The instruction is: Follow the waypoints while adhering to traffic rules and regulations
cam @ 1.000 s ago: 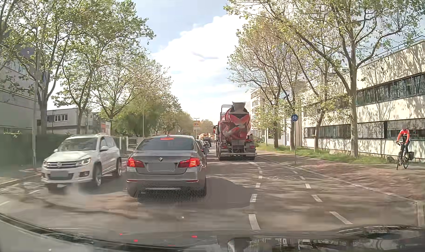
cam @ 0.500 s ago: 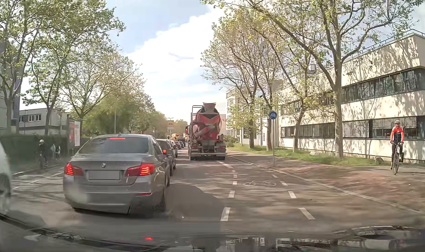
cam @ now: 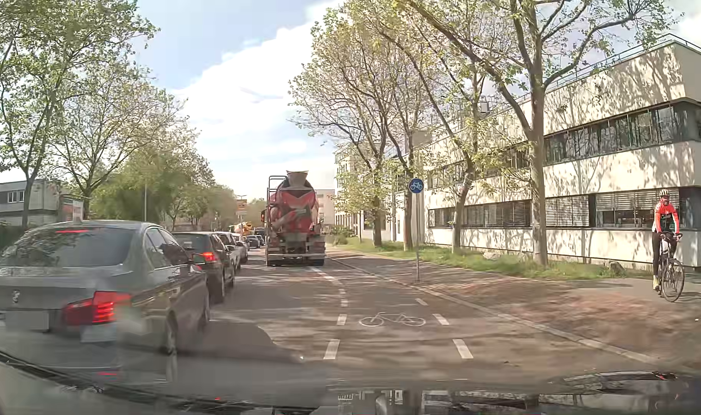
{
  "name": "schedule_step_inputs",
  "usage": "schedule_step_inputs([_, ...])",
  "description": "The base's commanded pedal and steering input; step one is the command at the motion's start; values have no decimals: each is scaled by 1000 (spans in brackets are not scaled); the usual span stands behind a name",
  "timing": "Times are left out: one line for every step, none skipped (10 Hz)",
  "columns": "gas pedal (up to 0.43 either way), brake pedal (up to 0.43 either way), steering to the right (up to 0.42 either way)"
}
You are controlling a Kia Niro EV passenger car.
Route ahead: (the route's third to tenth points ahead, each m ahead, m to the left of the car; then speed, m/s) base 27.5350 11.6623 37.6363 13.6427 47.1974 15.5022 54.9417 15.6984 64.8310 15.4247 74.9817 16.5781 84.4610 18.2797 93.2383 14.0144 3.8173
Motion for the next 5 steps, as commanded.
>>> schedule_step_inputs([118,0,82])
schedule_step_inputs([118,0,54])
schedule_step_inputs([130,0,14])
schedule_step_inputs([130,0,-16])
schedule_step_inputs([130,0,-50])
